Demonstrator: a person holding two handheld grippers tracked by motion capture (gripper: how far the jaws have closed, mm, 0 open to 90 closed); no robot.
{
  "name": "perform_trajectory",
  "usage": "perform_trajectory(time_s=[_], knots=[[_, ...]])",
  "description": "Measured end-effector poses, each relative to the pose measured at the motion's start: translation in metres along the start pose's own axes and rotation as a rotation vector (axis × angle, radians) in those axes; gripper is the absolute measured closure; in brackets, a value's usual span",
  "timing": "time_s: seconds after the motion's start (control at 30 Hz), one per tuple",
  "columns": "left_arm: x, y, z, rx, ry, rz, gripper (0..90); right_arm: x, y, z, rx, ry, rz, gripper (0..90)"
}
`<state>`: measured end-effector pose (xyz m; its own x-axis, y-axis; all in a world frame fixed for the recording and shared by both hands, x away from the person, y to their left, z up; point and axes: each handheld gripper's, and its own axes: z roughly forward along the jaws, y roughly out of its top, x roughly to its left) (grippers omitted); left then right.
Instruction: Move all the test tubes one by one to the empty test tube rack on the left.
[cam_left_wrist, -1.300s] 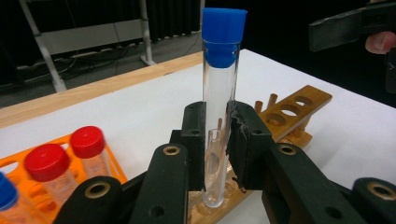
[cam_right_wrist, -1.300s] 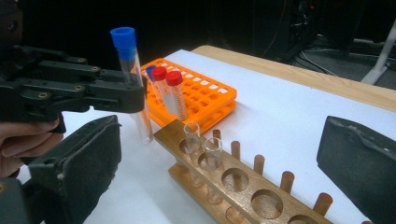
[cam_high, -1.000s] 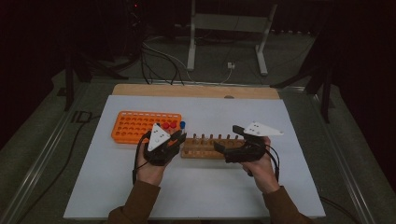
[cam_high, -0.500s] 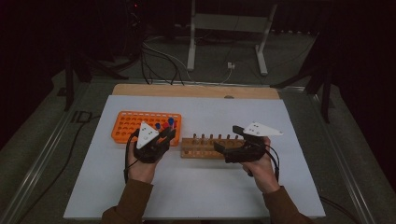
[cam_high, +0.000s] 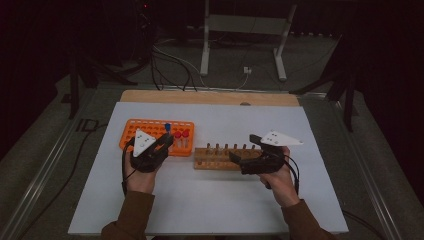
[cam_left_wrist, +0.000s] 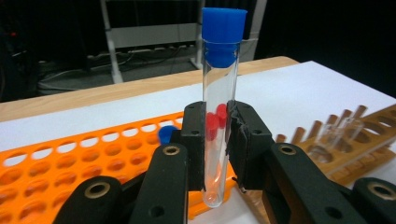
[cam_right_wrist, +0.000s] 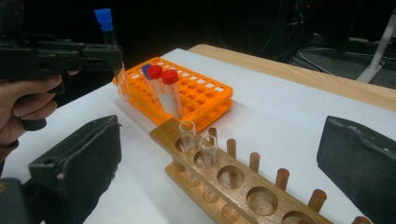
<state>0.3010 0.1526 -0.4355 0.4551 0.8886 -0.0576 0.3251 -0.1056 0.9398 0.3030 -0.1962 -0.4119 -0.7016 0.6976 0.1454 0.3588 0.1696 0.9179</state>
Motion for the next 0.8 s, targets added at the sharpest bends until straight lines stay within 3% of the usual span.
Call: perform_trajectory(time_s=[0.4, 0.8], knots=[[0.017, -0.005, 0.006, 0.011, 0.091, 0.007, 77.6, 0.001, -0.001, 0.001, -0.002, 0.001, 0.003, 0.3], [0.027, -0.014, 0.025, 0.011, 0.134, -0.004, 77.6, 0.000, 0.000, 0.000, -0.005, 0.005, 0.001, 0.3]])
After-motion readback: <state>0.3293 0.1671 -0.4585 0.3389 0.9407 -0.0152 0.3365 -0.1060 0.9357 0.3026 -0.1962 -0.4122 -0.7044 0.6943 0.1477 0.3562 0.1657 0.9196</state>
